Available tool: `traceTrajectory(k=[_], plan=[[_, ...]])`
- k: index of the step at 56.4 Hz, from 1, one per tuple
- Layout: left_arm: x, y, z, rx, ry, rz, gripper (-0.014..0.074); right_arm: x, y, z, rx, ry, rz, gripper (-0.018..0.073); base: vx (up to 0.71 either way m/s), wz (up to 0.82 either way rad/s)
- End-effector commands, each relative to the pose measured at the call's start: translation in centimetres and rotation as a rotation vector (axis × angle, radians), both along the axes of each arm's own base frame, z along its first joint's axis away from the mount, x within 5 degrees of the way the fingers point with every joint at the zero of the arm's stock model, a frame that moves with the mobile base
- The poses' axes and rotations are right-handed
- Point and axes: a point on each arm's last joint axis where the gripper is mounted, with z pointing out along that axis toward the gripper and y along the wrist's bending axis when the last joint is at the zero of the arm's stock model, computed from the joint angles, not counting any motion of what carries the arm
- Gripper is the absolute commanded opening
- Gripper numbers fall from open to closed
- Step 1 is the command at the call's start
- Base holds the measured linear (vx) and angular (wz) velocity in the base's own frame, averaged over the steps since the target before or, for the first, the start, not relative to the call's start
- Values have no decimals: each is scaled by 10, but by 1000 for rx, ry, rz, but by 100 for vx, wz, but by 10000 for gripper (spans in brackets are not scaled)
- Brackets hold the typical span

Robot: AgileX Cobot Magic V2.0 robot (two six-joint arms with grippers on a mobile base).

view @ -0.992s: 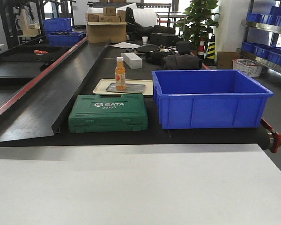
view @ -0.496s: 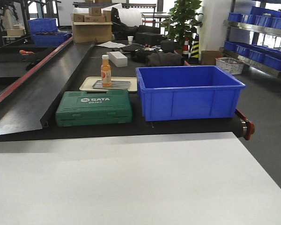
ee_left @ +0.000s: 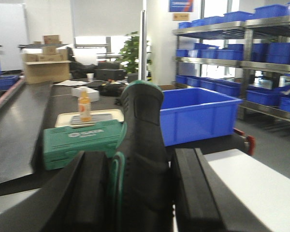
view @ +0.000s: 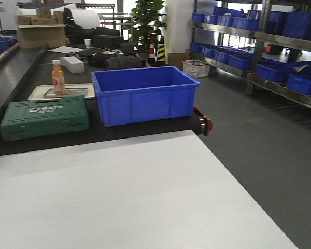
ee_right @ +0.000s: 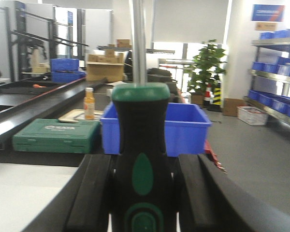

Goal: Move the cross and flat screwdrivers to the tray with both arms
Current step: 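Drive the base away from the table holding both screwdrivers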

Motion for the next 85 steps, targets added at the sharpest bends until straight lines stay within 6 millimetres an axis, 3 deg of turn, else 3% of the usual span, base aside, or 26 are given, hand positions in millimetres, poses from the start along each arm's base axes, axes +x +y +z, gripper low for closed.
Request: traceTrajectory(k=[1,85], plan=[[-4,0,19,-22,-125,-9,-1,-3,-2,12,39,-43,-20,-9,-17,-43],[-4,0,19,-22,-125,-9,-1,-3,-2,12,37,-43,-20,-9,-5,-48]])
